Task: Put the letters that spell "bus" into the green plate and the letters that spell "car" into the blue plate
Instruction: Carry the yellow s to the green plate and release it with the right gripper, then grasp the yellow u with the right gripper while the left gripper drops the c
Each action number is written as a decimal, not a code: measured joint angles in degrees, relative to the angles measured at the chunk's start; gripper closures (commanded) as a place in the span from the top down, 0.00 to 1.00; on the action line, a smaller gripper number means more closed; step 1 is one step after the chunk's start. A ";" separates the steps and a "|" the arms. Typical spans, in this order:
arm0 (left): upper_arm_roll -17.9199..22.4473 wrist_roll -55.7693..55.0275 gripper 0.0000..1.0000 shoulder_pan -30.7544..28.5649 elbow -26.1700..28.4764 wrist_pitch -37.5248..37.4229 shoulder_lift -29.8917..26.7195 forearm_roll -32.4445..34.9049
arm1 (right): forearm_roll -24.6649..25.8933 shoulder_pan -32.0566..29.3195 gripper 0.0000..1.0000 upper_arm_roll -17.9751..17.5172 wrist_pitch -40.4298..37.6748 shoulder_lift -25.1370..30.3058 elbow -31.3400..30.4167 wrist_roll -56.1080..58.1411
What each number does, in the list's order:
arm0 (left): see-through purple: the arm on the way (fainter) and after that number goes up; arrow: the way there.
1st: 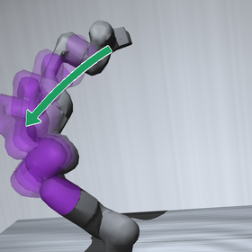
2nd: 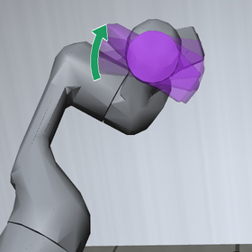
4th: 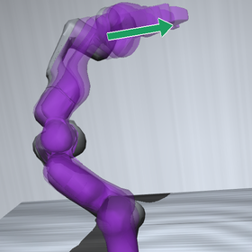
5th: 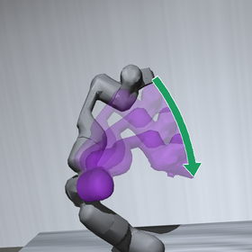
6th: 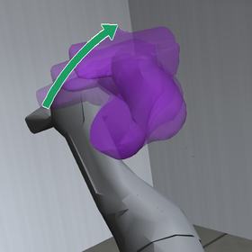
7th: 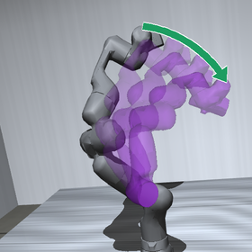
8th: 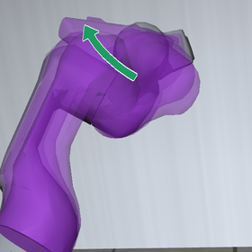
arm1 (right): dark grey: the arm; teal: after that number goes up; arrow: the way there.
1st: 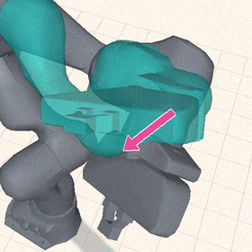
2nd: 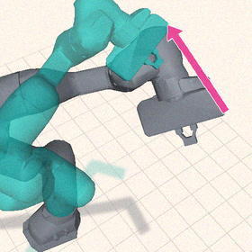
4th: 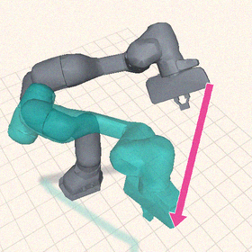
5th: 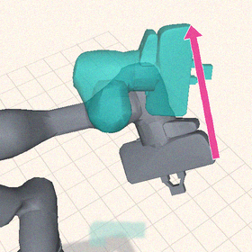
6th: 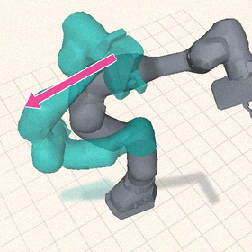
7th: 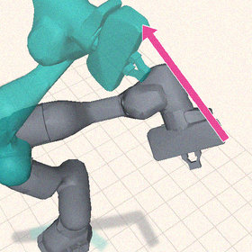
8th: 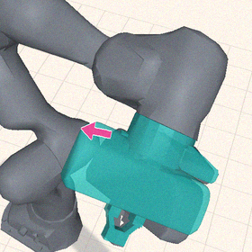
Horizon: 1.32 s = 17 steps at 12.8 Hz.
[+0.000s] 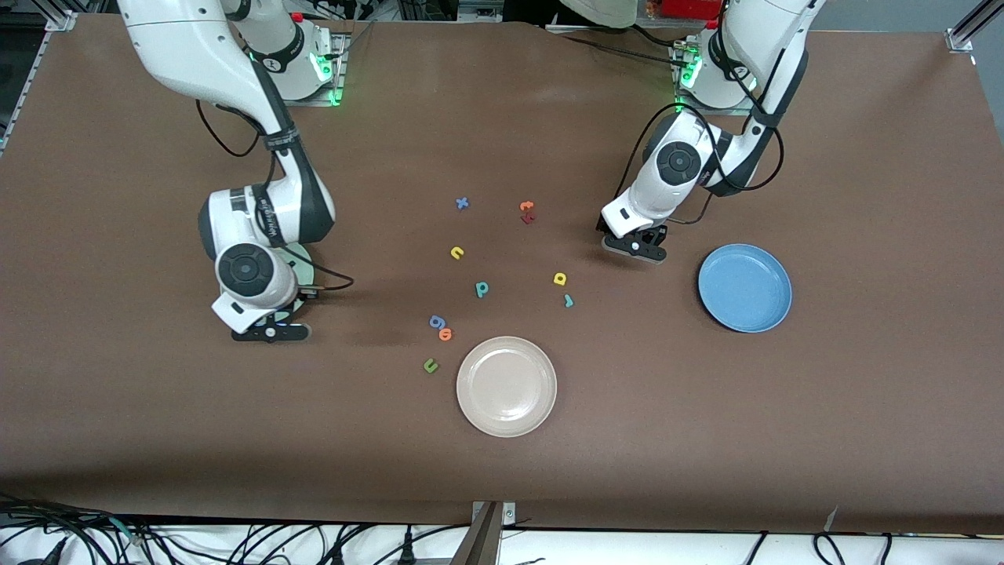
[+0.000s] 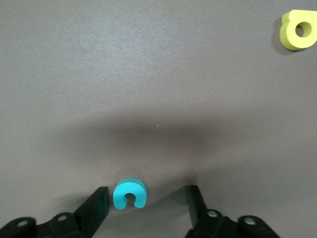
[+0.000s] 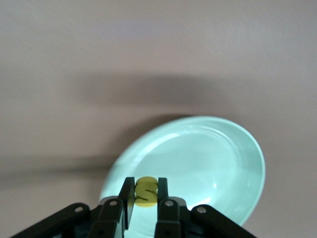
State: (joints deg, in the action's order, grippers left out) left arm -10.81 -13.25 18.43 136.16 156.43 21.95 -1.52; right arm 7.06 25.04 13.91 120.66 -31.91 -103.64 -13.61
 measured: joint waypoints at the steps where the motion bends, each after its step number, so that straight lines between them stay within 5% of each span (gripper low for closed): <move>1: 0.03 0.00 0.66 0.00 0.01 0.00 0.01 0.00 | 0.00 -0.48 0.99 0.05 0.43 0.79 -2.14 0.42; 5: 0.91 0.08 0.58 0.24 -0.02 0.02 -0.15 1.64 | -0.01 -0.51 0.99 -0.04 0.48 3.15 -5.41 0.43; 7: 1.34 0.07 0.45 0.27 -0.02 0.03 -0.33 2.86 | -2.51 -0.44 0.98 -0.96 -0.63 4.66 -5.42 0.06; 11: 1.78 0.07 0.20 0.35 -0.02 0.03 -0.58 3.04 | -9.89 0.15 0.95 -10.08 -0.88 7.36 -5.42 -12.47; 14: 2.03 0.10 0.08 0.37 0.02 -0.08 -1.06 3.14 | -9.94 2.14 0.82 -16.78 5.25 7.27 -5.50 -28.94; 17: 2.83 0.10 0.05 0.38 -0.47 0.05 -1.00 3.15 | -10.01 8.35 0.59 -17.64 10.38 5.53 -4.39 -43.68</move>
State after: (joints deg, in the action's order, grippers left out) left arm -7.98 -13.15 18.81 135.69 156.48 20.94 1.63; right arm -2.95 33.39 -3.74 131.04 -26.37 -108.02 -57.29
